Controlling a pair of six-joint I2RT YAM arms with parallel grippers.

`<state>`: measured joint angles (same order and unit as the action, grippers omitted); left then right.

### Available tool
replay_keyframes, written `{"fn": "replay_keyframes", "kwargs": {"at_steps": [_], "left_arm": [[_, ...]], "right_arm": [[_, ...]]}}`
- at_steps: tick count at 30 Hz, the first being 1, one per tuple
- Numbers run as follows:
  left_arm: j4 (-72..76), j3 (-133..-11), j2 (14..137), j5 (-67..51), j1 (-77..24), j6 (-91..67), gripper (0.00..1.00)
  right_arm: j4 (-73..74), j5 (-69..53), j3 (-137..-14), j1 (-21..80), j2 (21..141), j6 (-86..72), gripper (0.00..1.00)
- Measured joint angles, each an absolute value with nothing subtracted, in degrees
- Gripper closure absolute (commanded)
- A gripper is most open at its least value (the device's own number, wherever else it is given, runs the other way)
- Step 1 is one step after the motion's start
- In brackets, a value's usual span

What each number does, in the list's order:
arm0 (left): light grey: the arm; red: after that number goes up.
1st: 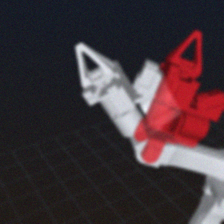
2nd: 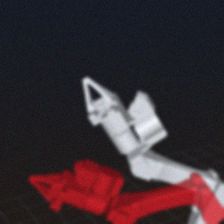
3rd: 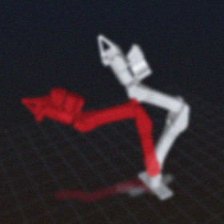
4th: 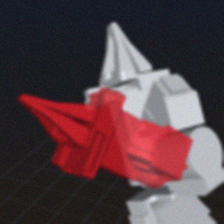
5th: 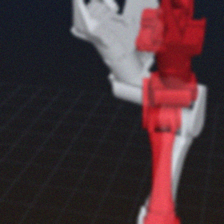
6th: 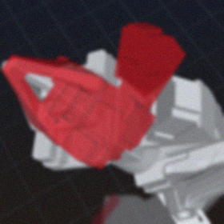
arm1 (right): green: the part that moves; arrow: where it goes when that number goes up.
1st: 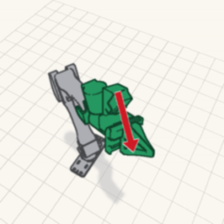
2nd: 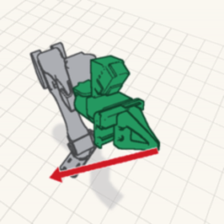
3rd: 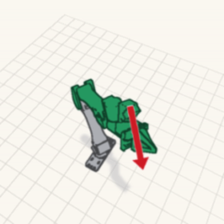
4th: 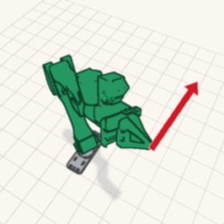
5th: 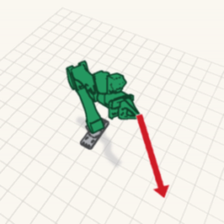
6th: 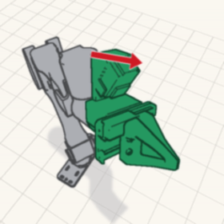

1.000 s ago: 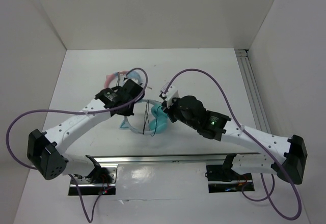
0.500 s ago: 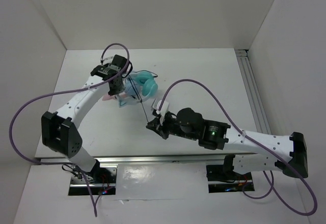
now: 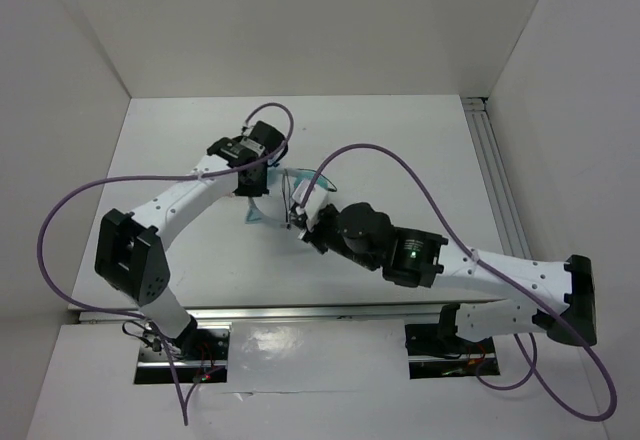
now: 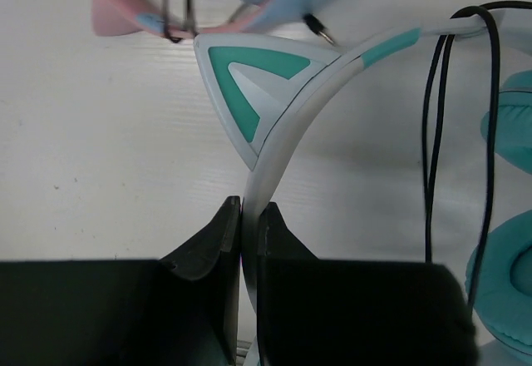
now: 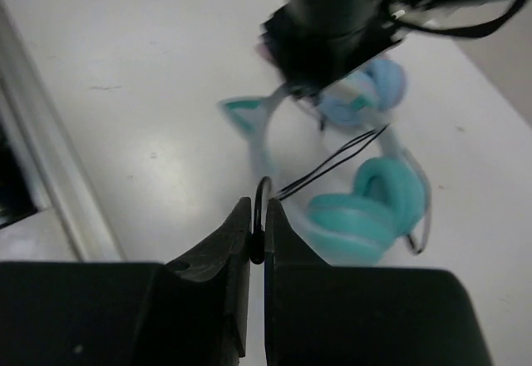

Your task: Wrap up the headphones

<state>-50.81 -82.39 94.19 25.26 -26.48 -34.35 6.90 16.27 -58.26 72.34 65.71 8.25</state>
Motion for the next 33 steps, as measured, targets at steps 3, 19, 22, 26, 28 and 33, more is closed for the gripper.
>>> {"fn": "replay_keyframes", "kwargs": {"at_steps": [3, 19, 22, 26, 28, 33], "left_arm": [[-48.7, -80.8, 93.2, 23.0, -31.2, -29.5, 1.0], [-40.5, -63.1, 64.3, 10.6, -49.5, -22.3, 1.0], [-40.3, -63.1, 60.6, 12.0, -52.4, -21.7, 1.0], [-40.6, -63.3, 58.8, 14.3, -54.3, -20.9, 1.0], [-41.1, -63.6, 58.8, 15.4, -54.7, -20.9, 1.0], [-44.3, -66.0, 59.4, 19.3, -55.1, -20.9, 1.0]], "right_arm": [[7.5, 19.3, -59.5, 68.5, 65.6, 11.2, 1.0], [13.0, 18.7, -58.8, 58.2, 64.2, 17.1, 1.0], [13.2, 18.0, -58.5, 57.8, 64.9, 17.3, 1.0], [13.3, 17.3, -58.5, 57.8, 65.2, 17.3, 1.0], [13.3, 17.1, -58.5, 57.8, 65.3, 17.4, 1.0], [13.3, 17.2, -58.5, 57.4, 65.6, 17.5, 0.93]]}}
